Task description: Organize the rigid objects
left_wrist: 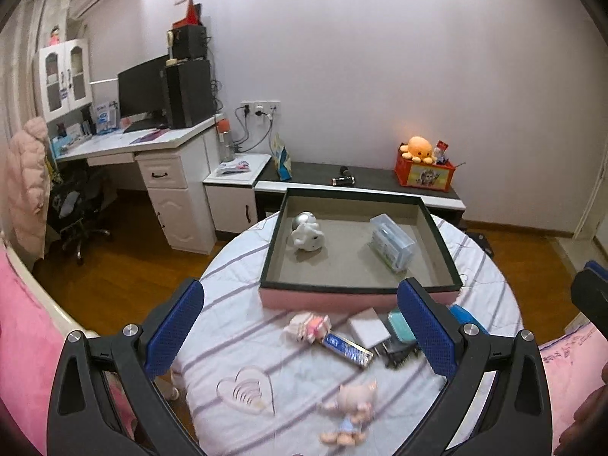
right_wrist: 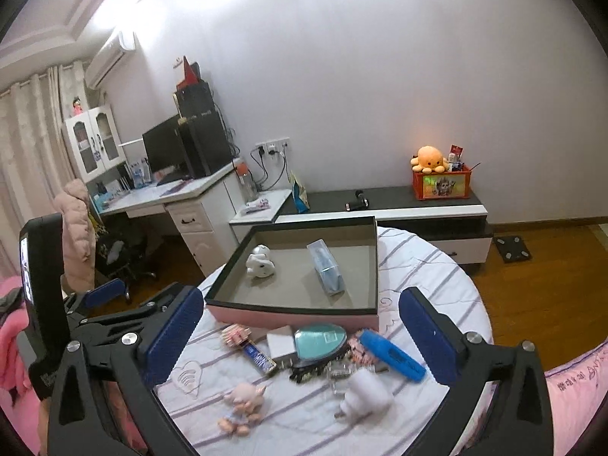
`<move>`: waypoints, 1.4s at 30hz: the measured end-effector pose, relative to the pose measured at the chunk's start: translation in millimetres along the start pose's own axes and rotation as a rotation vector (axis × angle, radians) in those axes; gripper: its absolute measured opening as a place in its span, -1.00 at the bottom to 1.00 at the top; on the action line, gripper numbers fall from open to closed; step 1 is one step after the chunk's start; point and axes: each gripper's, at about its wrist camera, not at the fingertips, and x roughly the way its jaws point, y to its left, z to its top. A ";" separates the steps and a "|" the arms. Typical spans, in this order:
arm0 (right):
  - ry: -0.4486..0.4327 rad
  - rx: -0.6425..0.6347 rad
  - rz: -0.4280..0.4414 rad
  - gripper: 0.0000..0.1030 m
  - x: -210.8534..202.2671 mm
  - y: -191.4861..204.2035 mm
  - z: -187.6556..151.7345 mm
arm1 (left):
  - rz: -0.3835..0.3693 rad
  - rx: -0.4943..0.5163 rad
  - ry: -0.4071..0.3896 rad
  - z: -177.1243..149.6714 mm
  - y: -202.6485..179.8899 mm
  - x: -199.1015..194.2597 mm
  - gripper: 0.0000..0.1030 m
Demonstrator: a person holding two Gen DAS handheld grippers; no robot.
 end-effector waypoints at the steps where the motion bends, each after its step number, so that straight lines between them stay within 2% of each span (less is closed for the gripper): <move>1: -0.006 0.003 -0.002 1.00 -6.5 -0.1 -1.9 | -0.010 -0.011 -0.002 -2.0 2.7 -7.3 1.00; 9: -0.032 0.026 -0.004 1.00 -49.5 -5.2 -28.8 | 0.033 -0.026 -0.031 -19.5 9.4 -47.3 1.00; 17: -0.009 0.049 -0.011 1.00 -60.5 -10.5 -54.3 | 0.047 -0.042 -0.044 -37.3 15.3 -70.9 1.00; 28: -0.011 0.023 -0.031 1.00 -68.8 -0.3 -66.0 | 0.046 -0.053 -0.033 -59.8 22.3 -82.7 1.00; 42: 0.021 -0.021 -0.015 1.00 -64.1 14.2 -73.4 | 0.041 -0.058 -0.014 -69.5 22.7 -81.1 1.00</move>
